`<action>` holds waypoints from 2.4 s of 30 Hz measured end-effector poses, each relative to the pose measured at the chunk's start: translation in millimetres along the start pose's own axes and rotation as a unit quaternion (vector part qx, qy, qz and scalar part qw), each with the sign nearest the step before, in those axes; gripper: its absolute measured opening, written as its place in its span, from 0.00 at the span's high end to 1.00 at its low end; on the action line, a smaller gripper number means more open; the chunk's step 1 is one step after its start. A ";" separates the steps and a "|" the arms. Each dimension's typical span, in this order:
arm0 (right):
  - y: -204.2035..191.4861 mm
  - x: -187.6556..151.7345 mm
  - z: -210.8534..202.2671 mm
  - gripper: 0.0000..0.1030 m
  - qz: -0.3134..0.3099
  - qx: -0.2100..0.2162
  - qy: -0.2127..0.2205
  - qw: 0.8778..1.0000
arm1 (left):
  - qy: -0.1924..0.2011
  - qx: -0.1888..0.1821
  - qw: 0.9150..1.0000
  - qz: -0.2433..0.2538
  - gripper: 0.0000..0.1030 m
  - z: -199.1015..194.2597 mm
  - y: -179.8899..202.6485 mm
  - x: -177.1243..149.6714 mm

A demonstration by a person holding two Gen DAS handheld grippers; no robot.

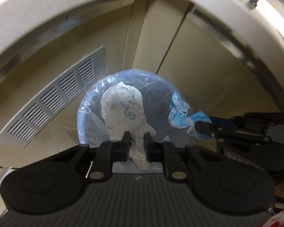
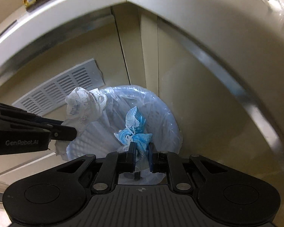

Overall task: Collect trash
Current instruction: 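Lower into the bin and open both grippers to drop tissue and mask, then raise both open tools back up to the counter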

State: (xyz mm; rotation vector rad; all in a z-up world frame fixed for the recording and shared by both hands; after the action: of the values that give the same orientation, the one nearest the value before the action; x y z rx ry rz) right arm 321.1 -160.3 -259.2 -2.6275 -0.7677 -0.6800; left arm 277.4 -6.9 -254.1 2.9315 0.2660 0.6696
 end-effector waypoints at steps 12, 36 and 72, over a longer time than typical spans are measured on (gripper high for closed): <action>9.8 -6.3 53.4 0.87 -0.006 -0.014 -0.019 1.000 | -0.035 0.002 0.999 -0.009 0.87 69.5 -13.5 -3.4; 6.7 -8.4 82.7 0.87 0.005 -0.014 -0.038 0.999 | -0.032 0.018 0.999 -0.038 0.66 75.4 -31.7 -15.9; -6.0 -10.0 47.0 0.44 0.035 0.006 -0.014 0.999 | -0.001 0.020 0.999 -0.040 0.62 19.2 -35.9 -24.4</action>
State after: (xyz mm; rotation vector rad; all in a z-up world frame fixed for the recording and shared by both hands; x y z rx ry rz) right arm 326.8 -139.9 -302.7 -2.6451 -0.6831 -0.6194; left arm 259.1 21.8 -287.2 2.9403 0.3996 0.6575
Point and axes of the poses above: each gripper's, at about its wrist camera, not at the fingertips, and z roughly the way its jaws point, y to its right, x to its top, the point moved 3 cm from there along z, roughly the way its jaws point, and after that the axes turned 3 degrees about z, right-handed, at the moved point
